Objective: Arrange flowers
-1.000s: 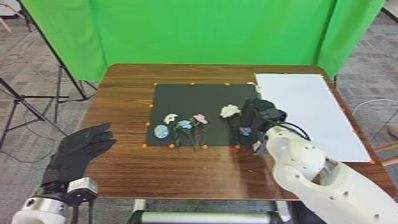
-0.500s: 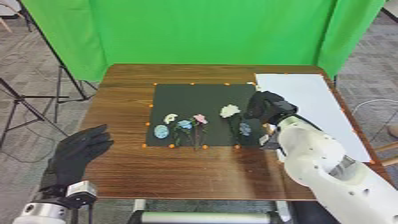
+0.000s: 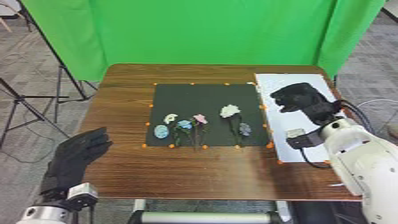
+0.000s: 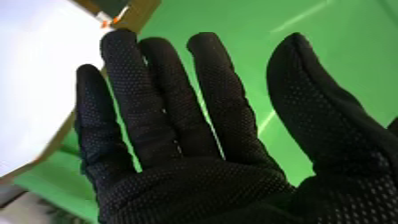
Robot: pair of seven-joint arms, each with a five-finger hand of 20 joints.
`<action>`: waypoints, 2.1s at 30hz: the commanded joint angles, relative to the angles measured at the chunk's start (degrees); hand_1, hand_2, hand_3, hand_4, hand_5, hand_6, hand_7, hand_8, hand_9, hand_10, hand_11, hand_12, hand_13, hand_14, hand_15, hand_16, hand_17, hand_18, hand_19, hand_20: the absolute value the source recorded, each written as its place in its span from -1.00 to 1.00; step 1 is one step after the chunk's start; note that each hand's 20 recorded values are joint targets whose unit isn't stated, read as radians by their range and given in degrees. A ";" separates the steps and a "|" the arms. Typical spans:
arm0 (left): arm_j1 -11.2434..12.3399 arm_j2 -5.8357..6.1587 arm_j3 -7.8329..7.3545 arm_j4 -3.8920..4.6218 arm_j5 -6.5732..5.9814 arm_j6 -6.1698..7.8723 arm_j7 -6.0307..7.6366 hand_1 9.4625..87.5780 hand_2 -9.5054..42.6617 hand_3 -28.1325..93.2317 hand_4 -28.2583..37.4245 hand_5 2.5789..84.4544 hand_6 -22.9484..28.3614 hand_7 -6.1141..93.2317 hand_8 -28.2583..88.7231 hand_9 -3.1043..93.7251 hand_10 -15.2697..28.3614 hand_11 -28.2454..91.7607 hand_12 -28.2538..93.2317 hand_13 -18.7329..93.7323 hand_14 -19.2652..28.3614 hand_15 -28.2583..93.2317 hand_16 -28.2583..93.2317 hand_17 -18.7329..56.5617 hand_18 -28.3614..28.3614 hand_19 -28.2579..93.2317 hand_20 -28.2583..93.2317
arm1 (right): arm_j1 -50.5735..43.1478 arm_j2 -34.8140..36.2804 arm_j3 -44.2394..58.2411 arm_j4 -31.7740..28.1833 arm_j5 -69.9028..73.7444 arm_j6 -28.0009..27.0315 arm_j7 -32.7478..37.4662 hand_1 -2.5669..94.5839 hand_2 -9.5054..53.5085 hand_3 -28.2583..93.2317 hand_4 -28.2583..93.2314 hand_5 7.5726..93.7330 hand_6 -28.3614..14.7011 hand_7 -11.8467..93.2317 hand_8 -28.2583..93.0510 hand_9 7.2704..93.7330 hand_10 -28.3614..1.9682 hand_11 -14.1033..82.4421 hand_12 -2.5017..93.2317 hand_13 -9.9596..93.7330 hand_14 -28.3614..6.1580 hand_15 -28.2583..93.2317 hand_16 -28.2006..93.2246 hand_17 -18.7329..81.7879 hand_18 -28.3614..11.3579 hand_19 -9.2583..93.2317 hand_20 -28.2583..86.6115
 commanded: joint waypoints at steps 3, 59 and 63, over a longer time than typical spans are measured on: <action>-2.47 0.56 2.27 0.36 -0.74 1.76 1.37 -0.54 -0.54 0.82 -0.75 0.07 0.37 -0.49 -0.70 -0.22 0.62 0.07 -0.39 -0.29 0.84 0.48 -0.77 -0.76 0.78 0.43 -0.34 | -6.67 -2.03 5.01 0.91 9.14 5.34 -2.36 -0.39 -0.62 0.93 -0.99 0.07 0.15 -0.34 -0.79 0.05 -0.17 -0.34 -0.64 0.02 -0.34 0.13 -0.36 -0.36 -0.56 0.37 -0.31; -3.38 0.42 4.15 0.66 -0.15 4.32 3.26 -0.53 -0.53 0.82 -0.75 0.01 0.36 -0.50 -0.70 -0.24 0.60 0.05 -0.39 -0.27 0.86 0.50 -0.77 -0.76 0.78 0.44 -0.35 | -12.22 -5.13 8.67 -1.35 15.44 8.43 -5.15 -0.40 -0.57 0.94 -1.00 0.02 0.19 -0.35 -0.79 0.06 -0.09 -0.34 -0.64 0.03 -0.33 0.14 -0.34 -0.37 -0.55 0.34 -0.23; -2.81 -0.08 3.47 0.42 0.06 4.22 3.06 -0.53 -0.54 0.82 -0.76 0.01 0.36 -0.50 -0.70 -0.27 0.56 0.02 -0.40 -0.29 0.84 0.47 -0.77 -0.76 0.77 0.43 -0.35 | -12.34 -5.25 8.96 -1.46 15.65 8.02 -5.35 -0.40 -0.57 0.94 -1.00 -0.01 0.21 -0.37 -0.79 0.03 -0.07 -0.39 -0.66 0.03 -0.35 0.10 -0.35 -0.37 -0.52 0.30 -0.25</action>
